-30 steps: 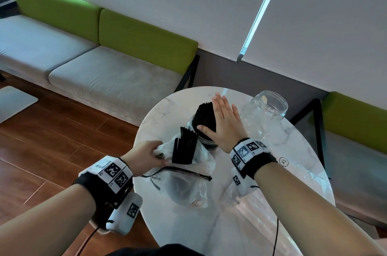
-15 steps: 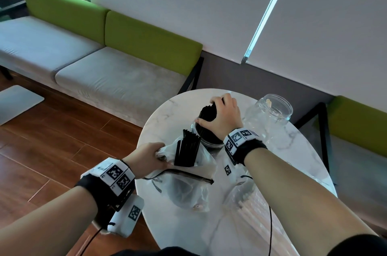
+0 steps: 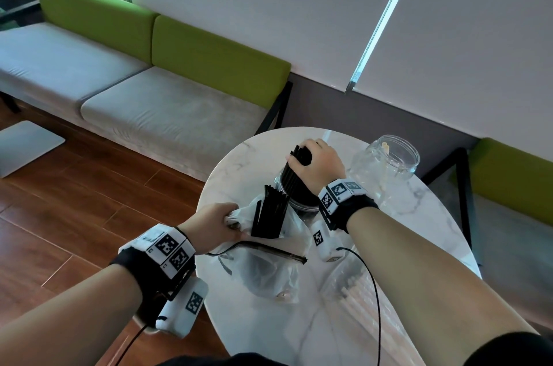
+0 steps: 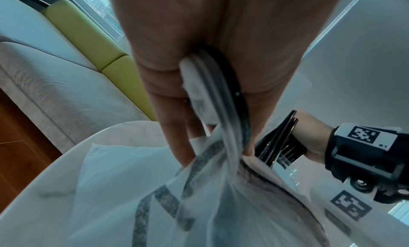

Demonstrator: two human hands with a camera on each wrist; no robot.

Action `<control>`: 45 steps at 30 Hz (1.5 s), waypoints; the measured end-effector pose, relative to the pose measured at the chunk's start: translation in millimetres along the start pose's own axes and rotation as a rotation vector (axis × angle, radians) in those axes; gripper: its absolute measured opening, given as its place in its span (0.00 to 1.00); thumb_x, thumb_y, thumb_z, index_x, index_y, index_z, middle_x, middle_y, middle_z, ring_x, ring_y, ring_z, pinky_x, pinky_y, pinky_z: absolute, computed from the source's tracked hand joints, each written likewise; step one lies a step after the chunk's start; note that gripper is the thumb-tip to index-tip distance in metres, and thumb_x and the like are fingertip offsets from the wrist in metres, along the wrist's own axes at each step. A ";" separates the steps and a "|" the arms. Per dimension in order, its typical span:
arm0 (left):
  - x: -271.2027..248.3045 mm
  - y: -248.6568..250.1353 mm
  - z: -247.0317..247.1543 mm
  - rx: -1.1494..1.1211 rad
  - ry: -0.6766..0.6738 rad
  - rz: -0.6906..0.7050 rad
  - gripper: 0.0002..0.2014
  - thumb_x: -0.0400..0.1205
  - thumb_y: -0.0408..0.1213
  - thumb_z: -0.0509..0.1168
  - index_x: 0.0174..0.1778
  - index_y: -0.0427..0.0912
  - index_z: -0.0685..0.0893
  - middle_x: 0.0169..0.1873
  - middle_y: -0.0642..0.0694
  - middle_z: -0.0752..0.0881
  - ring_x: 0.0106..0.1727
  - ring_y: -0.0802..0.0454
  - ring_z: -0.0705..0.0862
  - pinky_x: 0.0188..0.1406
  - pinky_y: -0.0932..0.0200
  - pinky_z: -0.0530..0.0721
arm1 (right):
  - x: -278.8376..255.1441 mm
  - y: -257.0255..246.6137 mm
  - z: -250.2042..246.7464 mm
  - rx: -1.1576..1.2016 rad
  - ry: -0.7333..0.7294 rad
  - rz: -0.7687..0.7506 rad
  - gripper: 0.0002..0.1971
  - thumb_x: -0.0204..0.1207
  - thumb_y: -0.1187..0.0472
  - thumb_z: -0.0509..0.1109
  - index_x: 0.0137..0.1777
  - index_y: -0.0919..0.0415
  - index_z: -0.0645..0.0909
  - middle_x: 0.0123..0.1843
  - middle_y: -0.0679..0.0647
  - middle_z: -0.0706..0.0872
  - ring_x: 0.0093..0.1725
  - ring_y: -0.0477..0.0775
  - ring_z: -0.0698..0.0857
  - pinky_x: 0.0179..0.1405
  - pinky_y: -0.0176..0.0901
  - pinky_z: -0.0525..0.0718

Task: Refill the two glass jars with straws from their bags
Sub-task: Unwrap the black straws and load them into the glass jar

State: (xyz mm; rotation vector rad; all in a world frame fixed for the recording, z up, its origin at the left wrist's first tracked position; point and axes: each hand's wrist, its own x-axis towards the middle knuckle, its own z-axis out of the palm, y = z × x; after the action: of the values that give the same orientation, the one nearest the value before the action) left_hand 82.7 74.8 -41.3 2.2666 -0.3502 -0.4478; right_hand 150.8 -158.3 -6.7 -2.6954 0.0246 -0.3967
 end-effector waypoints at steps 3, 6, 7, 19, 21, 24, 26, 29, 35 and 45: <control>-1.5 0.6 -0.5 -0.006 0.006 -0.006 0.15 0.71 0.32 0.73 0.28 0.46 0.72 0.25 0.52 0.74 0.28 0.58 0.71 0.28 0.69 0.70 | -1.1 -2.1 -0.3 -0.052 -0.054 0.003 0.18 0.75 0.42 0.66 0.59 0.52 0.77 0.58 0.48 0.80 0.59 0.57 0.77 0.52 0.49 0.79; -2.3 0.7 0.1 -0.026 0.012 -0.007 0.15 0.71 0.33 0.74 0.29 0.45 0.72 0.26 0.51 0.75 0.28 0.57 0.71 0.30 0.66 0.70 | -0.3 -1.8 -2.0 -0.198 -0.187 0.000 0.24 0.75 0.39 0.65 0.67 0.50 0.73 0.66 0.49 0.78 0.67 0.58 0.71 0.63 0.54 0.73; -2.9 0.9 0.4 -0.030 0.013 -0.006 0.14 0.70 0.34 0.74 0.29 0.44 0.73 0.26 0.51 0.75 0.29 0.57 0.71 0.31 0.66 0.70 | -0.4 -1.5 -3.6 -0.228 -0.198 -0.008 0.29 0.73 0.37 0.65 0.71 0.48 0.71 0.70 0.49 0.75 0.71 0.58 0.69 0.67 0.55 0.69; -6.6 10.1 3.1 -0.044 0.062 -0.022 0.15 0.72 0.43 0.75 0.49 0.41 0.82 0.41 0.47 0.87 0.44 0.50 0.84 0.42 0.58 0.79 | -120.1 2.7 -14.9 0.434 -0.122 0.036 0.09 0.75 0.53 0.73 0.43 0.58 0.84 0.38 0.49 0.85 0.38 0.42 0.82 0.39 0.28 0.77; -7.4 7.8 4.4 -0.026 0.037 -0.013 0.13 0.72 0.41 0.75 0.47 0.39 0.83 0.41 0.45 0.88 0.45 0.49 0.84 0.42 0.61 0.79 | -135.2 7.3 -2.4 0.458 -0.163 0.137 0.09 0.73 0.54 0.76 0.43 0.59 0.83 0.39 0.51 0.85 0.37 0.42 0.81 0.38 0.26 0.76; -9.4 5.6 7.1 -0.068 -0.002 0.006 0.07 0.72 0.38 0.74 0.42 0.42 0.84 0.38 0.45 0.88 0.40 0.52 0.83 0.34 0.72 0.75 | -145.9 8.9 10.1 0.429 -0.208 0.286 0.19 0.69 0.45 0.77 0.53 0.55 0.80 0.49 0.49 0.82 0.42 0.41 0.79 0.40 0.25 0.75; -12.9 8.5 8.0 -0.129 -0.049 0.028 0.08 0.72 0.38 0.75 0.40 0.52 0.83 0.38 0.50 0.88 0.41 0.55 0.84 0.38 0.71 0.78 | -150.2 7.7 14.7 0.416 -0.251 0.342 0.30 0.64 0.38 0.78 0.60 0.55 0.77 0.55 0.47 0.78 0.50 0.43 0.78 0.49 0.28 0.75; -18.0 10.2 11.4 -0.189 -0.086 0.072 0.14 0.67 0.49 0.77 0.44 0.55 0.82 0.41 0.52 0.87 0.42 0.65 0.84 0.44 0.69 0.80 | -153.5 5.4 17.4 0.382 -0.241 0.406 0.47 0.49 0.24 0.72 0.63 0.54 0.74 0.58 0.48 0.76 0.60 0.50 0.75 0.62 0.43 0.76; -23.4 14.0 24.1 -0.279 -0.240 0.146 0.27 0.62 0.45 0.73 0.59 0.48 0.83 0.54 0.45 0.86 0.54 0.49 0.85 0.59 0.49 0.83 | -153.6 4.7 24.6 0.510 -0.263 0.433 0.41 0.47 0.20 0.72 0.56 0.46 0.83 0.54 0.44 0.85 0.60 0.50 0.82 0.63 0.54 0.80; -16.2 32.0 30.3 -0.219 -0.227 0.134 0.05 0.70 0.34 0.70 0.38 0.45 0.82 0.28 0.52 0.77 0.26 0.63 0.72 0.29 0.69 0.72 | -146.5 -16.2 -1.9 1.047 -0.097 0.366 0.12 0.67 0.73 0.77 0.43 0.58 0.83 0.38 0.47 0.88 0.42 0.46 0.86 0.47 0.39 0.85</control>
State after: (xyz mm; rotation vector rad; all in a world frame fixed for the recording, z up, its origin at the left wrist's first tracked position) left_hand 51.9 40.3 -33.1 1.9712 -0.5380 -0.6431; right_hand 9.1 -133.2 -38.4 -1.6242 0.2137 -0.1009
